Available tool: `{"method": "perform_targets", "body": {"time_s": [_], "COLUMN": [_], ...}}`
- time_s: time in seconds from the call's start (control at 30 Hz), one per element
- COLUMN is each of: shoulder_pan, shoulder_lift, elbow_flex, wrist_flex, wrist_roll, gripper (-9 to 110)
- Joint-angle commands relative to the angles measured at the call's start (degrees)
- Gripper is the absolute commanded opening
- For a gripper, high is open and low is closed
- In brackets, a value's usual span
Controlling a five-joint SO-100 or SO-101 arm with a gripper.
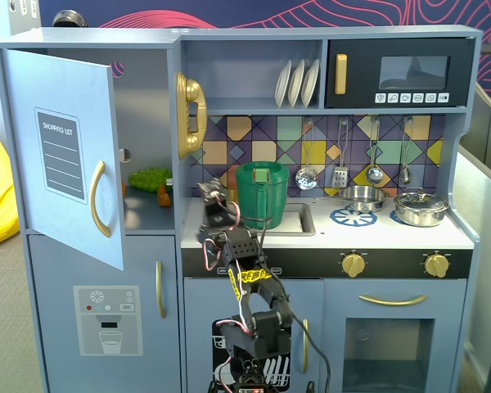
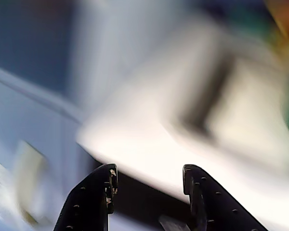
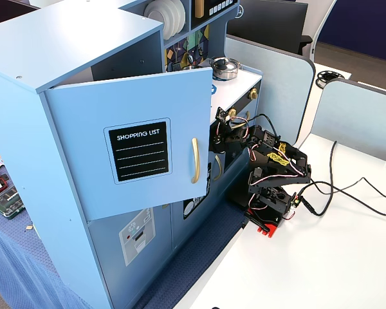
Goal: Open the left cabinet door
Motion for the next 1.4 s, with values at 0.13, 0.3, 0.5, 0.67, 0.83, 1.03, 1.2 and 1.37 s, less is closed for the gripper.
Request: {"method": "perform_targets", "body": {"time_s": [0.13, 0.3, 0.5, 0.67, 0.83, 1.03, 1.2, 1.37], "shoulder_pan": [11.5, 15.3, 20.5, 21.4, 21.5, 20.9, 21.2, 20.6], "shoulder_lift": [9.3, 13.8, 19.7, 21.8, 21.8, 21.9, 21.9, 21.9], "elbow_flex": [10.8, 17.8, 26.8, 31.6, 35.6, 37.5, 37.6, 37.6], "wrist_flex": [11.4, 18.0, 25.3, 30.6, 32.1, 35.0, 40.4, 43.3], "wrist_roll": [3.6, 8.3, 9.6, 12.8, 12.7, 12.9, 7.6, 12.3], "gripper": [10, 10, 10, 9, 9, 9, 9, 9]}}
